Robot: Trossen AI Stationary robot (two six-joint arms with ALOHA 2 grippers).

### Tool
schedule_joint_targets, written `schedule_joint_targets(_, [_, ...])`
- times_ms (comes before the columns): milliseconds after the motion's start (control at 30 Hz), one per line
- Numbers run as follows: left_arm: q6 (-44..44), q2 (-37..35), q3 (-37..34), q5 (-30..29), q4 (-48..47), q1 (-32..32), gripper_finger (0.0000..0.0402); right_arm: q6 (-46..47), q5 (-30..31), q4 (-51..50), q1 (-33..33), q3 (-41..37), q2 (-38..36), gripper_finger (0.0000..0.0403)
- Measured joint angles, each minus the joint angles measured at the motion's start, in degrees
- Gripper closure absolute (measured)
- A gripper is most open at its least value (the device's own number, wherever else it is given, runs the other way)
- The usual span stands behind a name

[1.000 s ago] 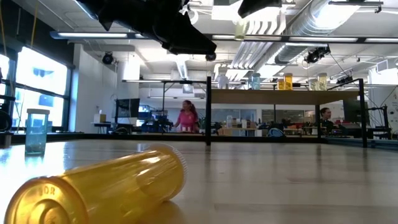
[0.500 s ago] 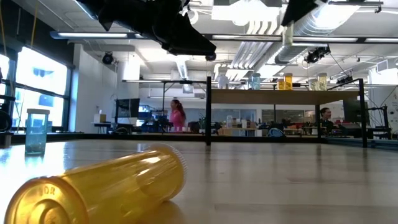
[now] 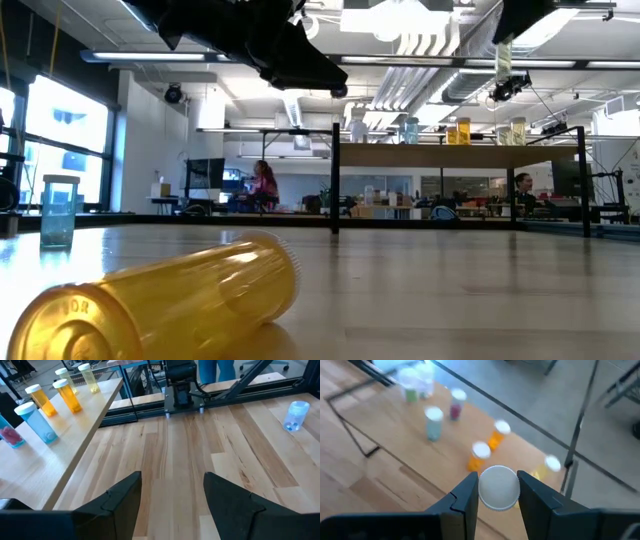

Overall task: Pick and place medicine bottles onto shelf by color
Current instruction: Put the yellow pill bottle on the shelf aligned with the other yellow pill bottles

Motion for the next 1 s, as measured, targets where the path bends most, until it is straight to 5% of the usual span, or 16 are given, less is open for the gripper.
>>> schedule_joint_targets(367, [0.0,0.0,0.0,0.02,0.0,0.0,0.0199,14.02,-1.19,-0.09,-0.55,-14.55,-12.83,0.03])
schedule_joint_targets(667, [-0.01,0.0,0.0,0.04,0.0,0.0,0.0198,19.16,-2.73,-0.01,-2.78,-21.24,-16.36,0.03])
schedule_joint_targets(1000, [-0.17,0.0,0.0,0.07,0.02,0.0,0.0199,11.87,-4.29,9.2,-10.25,-21.87,-16.27,0.03])
